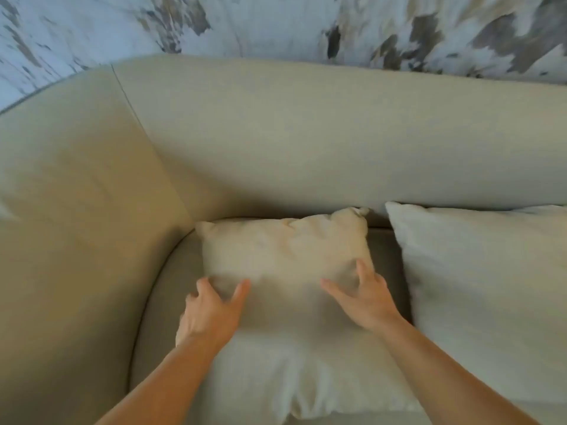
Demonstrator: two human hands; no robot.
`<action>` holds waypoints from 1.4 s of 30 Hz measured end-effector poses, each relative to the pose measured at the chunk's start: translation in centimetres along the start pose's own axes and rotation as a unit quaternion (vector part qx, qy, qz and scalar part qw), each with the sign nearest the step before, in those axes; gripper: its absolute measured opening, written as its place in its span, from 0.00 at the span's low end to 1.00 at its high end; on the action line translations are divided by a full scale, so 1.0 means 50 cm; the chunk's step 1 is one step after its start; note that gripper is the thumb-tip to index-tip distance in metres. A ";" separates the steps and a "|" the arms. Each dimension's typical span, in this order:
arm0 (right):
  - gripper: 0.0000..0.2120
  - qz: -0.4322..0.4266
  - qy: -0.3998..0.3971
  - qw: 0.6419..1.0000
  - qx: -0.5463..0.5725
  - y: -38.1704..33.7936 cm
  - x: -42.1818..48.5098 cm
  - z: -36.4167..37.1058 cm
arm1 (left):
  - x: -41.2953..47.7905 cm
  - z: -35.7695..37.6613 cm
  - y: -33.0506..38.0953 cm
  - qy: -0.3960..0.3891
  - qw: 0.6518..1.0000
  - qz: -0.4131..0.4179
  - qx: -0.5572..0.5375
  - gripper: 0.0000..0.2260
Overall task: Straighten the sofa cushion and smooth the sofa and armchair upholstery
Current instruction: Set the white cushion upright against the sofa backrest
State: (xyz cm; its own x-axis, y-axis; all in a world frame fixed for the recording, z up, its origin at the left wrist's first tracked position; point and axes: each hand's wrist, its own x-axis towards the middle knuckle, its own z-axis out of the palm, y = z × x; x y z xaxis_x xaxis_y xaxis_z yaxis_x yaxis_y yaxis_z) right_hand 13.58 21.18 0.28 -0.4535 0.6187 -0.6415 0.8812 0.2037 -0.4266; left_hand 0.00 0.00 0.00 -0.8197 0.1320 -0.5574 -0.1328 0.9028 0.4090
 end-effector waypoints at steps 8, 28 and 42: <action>0.65 0.084 0.035 0.980 0.178 0.044 0.109 0.085 | 0.085 0.123 -0.049 -0.006 0.972 -0.023 -0.234 0.51; 0.44 0.049 0.035 0.890 0.453 0.037 -0.116 0.014 | 0.012 -0.116 -0.041 -0.110 0.932 0.101 -0.331 0.38; 0.48 -0.027 0.007 0.917 0.397 -0.134 -0.099 -0.015 | 0.032 -0.195 0.084 -0.077 0.971 0.129 -0.188 0.43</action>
State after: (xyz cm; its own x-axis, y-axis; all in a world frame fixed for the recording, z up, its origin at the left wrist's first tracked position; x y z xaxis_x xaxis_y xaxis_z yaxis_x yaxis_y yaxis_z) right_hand 10.00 17.34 6.79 -0.4867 0.6354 -0.5996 0.4800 -0.3790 -0.7912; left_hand -7.32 0.01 7.85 -0.7630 0.4203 -0.4911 -0.1519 0.6219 0.7682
